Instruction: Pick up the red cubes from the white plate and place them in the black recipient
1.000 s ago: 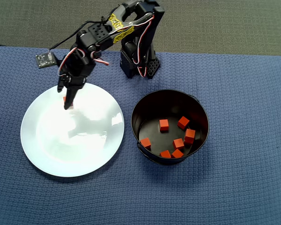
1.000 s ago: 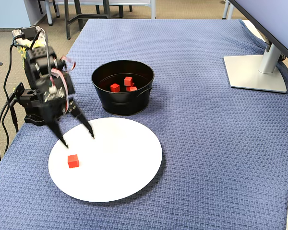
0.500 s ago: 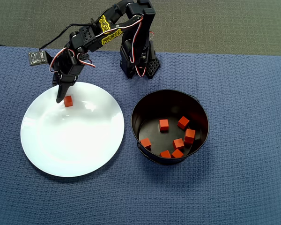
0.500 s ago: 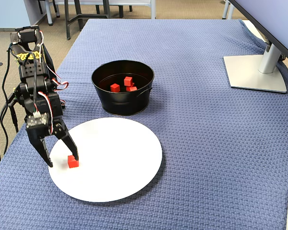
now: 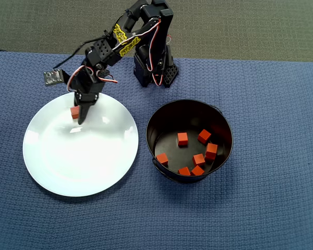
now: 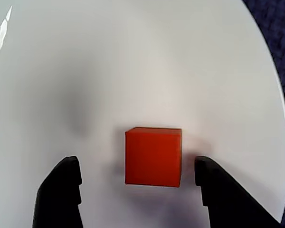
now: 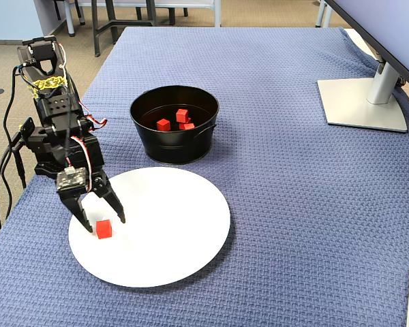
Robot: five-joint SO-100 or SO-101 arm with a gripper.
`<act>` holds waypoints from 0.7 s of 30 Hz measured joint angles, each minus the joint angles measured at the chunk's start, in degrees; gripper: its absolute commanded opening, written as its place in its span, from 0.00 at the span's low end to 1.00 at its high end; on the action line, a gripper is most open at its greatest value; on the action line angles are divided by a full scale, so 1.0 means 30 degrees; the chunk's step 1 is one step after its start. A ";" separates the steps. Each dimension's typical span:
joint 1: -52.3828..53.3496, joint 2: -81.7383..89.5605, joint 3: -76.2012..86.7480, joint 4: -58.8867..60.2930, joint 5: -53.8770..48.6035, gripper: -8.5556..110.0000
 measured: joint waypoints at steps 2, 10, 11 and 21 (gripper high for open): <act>-0.0293 0.0146 0.0498 -0.0059 0.0059 0.25; -0.0732 0.0410 0.0996 -0.0586 0.0352 0.20; -0.0732 0.0410 0.0996 -0.0586 0.0352 0.20; -0.0615 0.0410 0.0996 -0.0586 -0.0645 0.24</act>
